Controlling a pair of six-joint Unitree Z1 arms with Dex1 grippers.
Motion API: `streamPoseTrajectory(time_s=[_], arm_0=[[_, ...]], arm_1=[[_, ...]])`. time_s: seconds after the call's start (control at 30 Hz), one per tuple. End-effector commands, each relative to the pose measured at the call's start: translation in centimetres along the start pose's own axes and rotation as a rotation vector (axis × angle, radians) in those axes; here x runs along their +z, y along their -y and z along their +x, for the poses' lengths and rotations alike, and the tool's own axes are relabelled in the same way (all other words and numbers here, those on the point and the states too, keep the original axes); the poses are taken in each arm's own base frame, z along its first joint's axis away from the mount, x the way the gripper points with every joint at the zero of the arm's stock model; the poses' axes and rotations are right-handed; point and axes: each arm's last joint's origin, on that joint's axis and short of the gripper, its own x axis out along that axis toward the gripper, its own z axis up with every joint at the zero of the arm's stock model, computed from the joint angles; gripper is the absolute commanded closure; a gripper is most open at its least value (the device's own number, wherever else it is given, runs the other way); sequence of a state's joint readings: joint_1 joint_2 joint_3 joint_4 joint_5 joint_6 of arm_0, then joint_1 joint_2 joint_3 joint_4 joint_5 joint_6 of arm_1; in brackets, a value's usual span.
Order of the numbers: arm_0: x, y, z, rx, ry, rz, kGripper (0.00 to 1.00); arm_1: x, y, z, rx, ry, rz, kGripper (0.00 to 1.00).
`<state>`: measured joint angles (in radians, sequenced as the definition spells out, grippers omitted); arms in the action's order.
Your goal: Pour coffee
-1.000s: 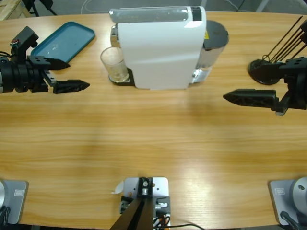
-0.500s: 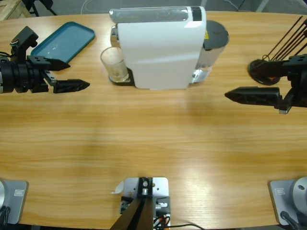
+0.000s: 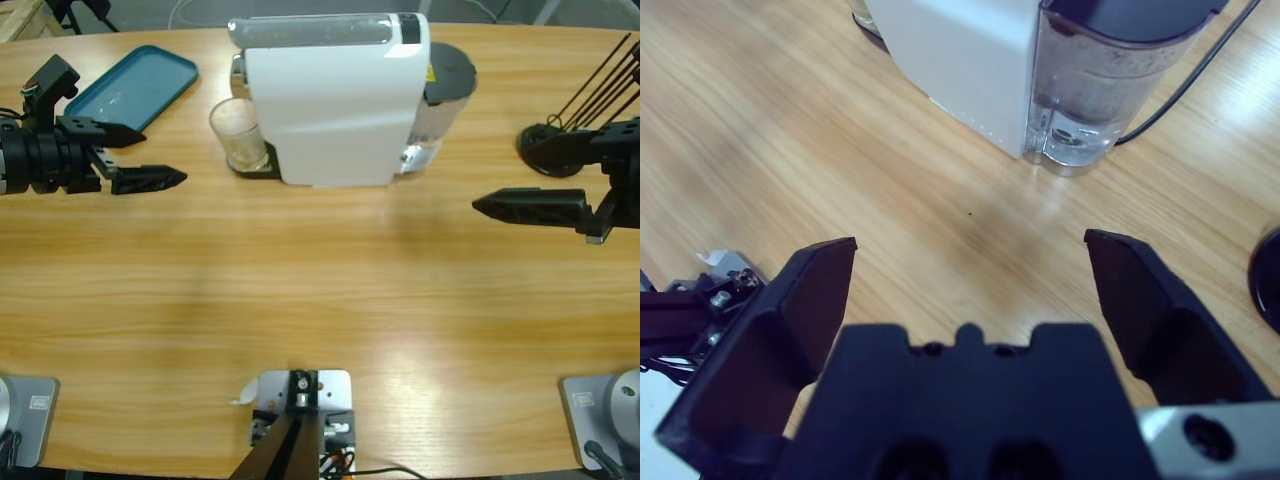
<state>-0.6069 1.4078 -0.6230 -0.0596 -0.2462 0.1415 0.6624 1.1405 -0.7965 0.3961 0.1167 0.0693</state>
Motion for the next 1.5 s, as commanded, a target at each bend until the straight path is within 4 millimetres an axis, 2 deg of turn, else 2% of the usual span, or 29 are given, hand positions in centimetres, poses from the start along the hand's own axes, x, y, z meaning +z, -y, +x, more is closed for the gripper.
streamPoseTrajectory(time_s=[0.03, 0.2, 0.37, 0.5, 0.7, 0.93, 1.13, 1.3, 1.5], arm_0=[[-0.3, 0.0, 0.9, -0.006, -0.032, -0.016, 0.000], [0.5, -0.5, 2.4, -0.009, 0.019, 0.017, 0.000], [0.3, -0.8, 3.4, -0.053, 0.022, 0.112, 0.000], [0.1, -1.8, 3.4, -0.148, 0.095, 0.207, 0.000], [0.1, -3.3, 2.3, -0.200, 0.166, 0.288, 0.008], [0.3, -4.7, 5.6, -0.172, 0.092, 0.287, 0.004], [1.2, -5.1, 7.2, -0.192, 0.088, 0.288, 0.004], [1.6, -5.4, 8.9, -0.214, 0.078, 0.288, 0.004], [2.0, -5.6, 10.1, -0.229, 0.073, 0.289, 0.004]], arm_1=[[-0.3, 0.2, -0.1, -0.021, -0.018, -0.002, 0.000], [-0.4, 0.1, -1.2, -0.024, -0.065, -0.002, 0.000], [-0.3, 0.1, -1.6, -0.027, -0.092, 0.001, 0.000], [-0.2, 0.0, -1.7, -0.028, -0.105, 0.002, 0.000], [-0.2, 0.1, -1.3, -0.039, -0.125, -0.003, 0.000], [0.0, 0.3, -0.4, -0.053, -0.140, -0.005, 0.000], [0.3, 0.6, 0.8, -0.058, -0.145, 0.002, 0.000], [1.0, 1.2, 0.2, -0.086, -0.108, 0.034, 0.000], [0.8, 1.4, 0.8, -0.091, -0.130, 0.043, 0.000]])
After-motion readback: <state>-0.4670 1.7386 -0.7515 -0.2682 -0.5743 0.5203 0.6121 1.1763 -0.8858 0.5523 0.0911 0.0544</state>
